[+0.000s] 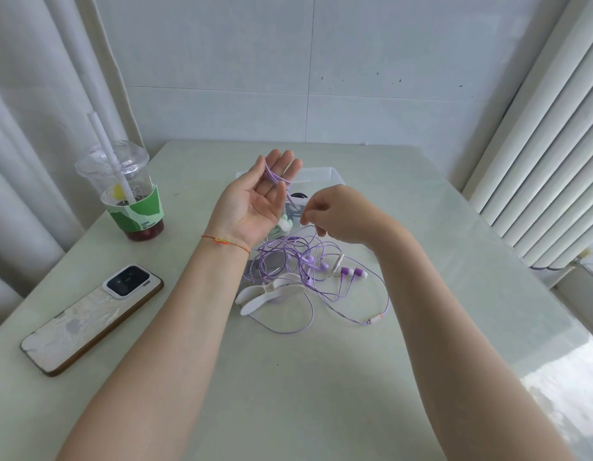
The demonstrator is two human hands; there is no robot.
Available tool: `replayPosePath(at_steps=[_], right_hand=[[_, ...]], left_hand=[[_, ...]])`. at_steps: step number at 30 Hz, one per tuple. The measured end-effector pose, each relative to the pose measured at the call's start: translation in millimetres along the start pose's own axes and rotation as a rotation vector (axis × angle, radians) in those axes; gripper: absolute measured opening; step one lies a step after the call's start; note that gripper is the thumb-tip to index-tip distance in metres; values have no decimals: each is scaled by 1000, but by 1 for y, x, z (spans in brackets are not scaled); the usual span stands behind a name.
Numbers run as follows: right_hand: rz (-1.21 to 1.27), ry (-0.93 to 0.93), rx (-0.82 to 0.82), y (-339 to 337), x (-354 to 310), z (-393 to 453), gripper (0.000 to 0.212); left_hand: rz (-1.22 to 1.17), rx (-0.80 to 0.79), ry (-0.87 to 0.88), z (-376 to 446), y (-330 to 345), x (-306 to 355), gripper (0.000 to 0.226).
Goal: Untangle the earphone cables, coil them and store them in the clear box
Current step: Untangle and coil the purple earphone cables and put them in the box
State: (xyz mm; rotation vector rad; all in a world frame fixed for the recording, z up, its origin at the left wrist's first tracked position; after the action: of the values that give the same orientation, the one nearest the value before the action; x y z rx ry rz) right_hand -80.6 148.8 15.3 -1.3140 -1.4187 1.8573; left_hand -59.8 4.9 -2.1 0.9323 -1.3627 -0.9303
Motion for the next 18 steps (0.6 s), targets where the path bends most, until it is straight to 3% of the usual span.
replayPosePath(at_steps=[5, 11, 18], right_hand=[[15, -56, 27, -5, -5, -4, 16], [67, -100, 107, -14, -5, -5, 17], [200, -120, 249, -23, -1, -5, 28]], left_hand=[[263, 35, 69, 1, -4, 0, 18], [922, 87, 220, -4, 0, -3, 15], [1213, -3, 45, -7, 7, -13, 32]])
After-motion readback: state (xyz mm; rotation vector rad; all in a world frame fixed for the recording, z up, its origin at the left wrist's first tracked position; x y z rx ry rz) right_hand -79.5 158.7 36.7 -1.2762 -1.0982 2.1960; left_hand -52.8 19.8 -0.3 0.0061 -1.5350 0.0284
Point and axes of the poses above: each hand's wrist, its own z-axis towards the middle knuckle, its own y-axis out of the palm, x = y × z, the point moved 3 cm from there along z, towards the middle knuckle, and after that the axes turned 11 degrees about -z, right-handed, at the moved point
